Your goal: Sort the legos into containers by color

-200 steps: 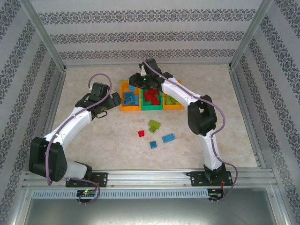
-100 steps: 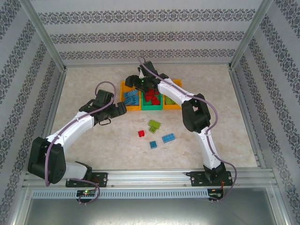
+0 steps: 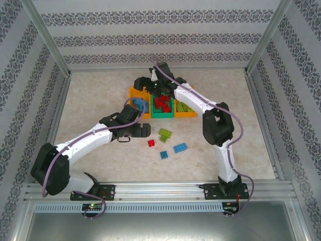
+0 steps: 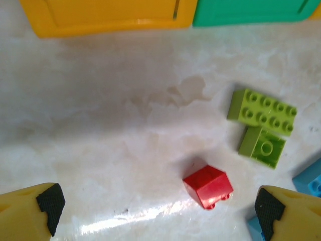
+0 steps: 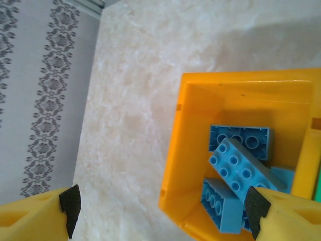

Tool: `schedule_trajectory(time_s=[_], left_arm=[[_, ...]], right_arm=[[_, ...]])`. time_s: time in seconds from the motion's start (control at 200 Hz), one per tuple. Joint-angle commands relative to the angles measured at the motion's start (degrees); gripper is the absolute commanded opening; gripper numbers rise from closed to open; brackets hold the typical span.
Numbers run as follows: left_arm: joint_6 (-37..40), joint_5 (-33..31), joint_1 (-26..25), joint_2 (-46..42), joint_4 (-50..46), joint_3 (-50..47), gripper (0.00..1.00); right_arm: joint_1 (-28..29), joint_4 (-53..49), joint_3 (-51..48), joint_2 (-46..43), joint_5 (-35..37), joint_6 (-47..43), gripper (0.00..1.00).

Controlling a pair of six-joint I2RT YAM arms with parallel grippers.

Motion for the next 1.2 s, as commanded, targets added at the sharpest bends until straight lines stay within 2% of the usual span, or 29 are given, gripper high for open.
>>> schedule_trajectory(time_s=[0.0,0.14,0.285,0.435,0.679,1.029,1.199], left_arm=[[-3.5,1.3,-2.9,1.2,-4.4,0.9,0.97],[-0.5,1.6,-6.2,2.0,-3.7,0.3,0.94],[12.8,1.1,-9.3,3.5,-2.5,0.2,0.91],[26.1,-1.5,-9.9,8.6,-5.4,4.0,0.91],[39.6,-2.7,-10.2,14.1,-3.1,5.9,0.85],[48.5,6.3,-10.2,17.3,-1.6,8.3,0.79],[50.6,6.4,-10.1,20.3,-2.4,9.8,0.68]], right_arm=[[-1.3,1.5,-4.2,-5.7,1.7,-2.3,0.89],[-3.7,1.9,-11.6,-11.0,2.1,-3.2,0.89],[-7.6,2.8,-20.2,-16.7,2.1,-3.7,0.89],[-11.6,2.8,-28.3,-22.7,2.7,-4.8,0.89],[-18.0,3.2,-38.4,-31.7,3.4,-5.3,0.9],[-22.0,2.8,-44.2,-36.1,2.6,-5.7,0.91],[-22.5,2.7,-45.2,-37.0,2.7,-5.7,0.91]])
